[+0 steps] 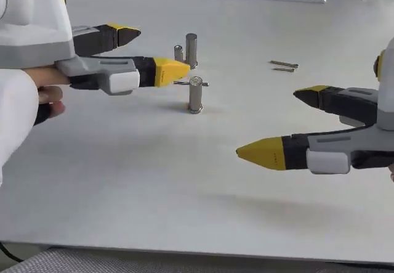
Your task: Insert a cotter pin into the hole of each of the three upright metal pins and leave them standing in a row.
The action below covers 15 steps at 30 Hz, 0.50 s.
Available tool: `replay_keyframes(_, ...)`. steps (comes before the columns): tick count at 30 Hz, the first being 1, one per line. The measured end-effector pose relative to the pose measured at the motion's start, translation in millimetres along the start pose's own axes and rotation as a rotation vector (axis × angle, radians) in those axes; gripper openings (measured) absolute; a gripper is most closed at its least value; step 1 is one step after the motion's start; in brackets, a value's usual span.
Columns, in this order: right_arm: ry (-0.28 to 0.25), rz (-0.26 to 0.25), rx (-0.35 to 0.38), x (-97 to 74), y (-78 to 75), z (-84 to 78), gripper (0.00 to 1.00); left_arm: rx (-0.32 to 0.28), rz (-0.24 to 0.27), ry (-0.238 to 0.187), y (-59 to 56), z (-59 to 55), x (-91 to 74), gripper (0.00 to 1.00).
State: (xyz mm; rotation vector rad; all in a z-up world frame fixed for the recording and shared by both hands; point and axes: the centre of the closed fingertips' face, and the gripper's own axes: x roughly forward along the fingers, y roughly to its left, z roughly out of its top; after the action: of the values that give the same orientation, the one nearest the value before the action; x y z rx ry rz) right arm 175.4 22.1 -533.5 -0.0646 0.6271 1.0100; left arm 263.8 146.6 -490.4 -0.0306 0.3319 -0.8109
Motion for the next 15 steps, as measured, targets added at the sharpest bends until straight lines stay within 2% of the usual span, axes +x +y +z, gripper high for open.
replay_keyframes(4,-0.003,-0.006,0.007,-1.9,0.7,-0.7,0.98,0.003,0.009,-0.014,7.8,5.7,12.1,0.50)
replay_keyframes(6,-0.004,-0.014,0.006,-3.6,-1.4,-0.8,0.98,0.049,0.027,0.019,14.4,1.3,20.0,0.45)
replay_keyframes(8,-0.008,-0.015,0.011,-4.6,-1.1,-0.3,0.98,0.057,0.027,0.038,17.4,-3.2,26.0,0.42)
replay_keyframes(11,-0.007,-0.014,0.010,-5.8,-1.5,-0.8,0.98,0.092,0.031,0.091,23.2,-14.5,35.0,0.37)
replay_keyframes(12,-0.008,-0.016,0.010,-6.6,-1.5,-0.6,0.98,0.101,0.037,0.122,27.3,-21.6,39.6,0.36)
replay_keyframes(15,-0.011,-0.017,0.015,-7.9,-3.3,-0.9,0.98,0.106,0.039,0.152,32.1,-30.2,45.9,0.31)
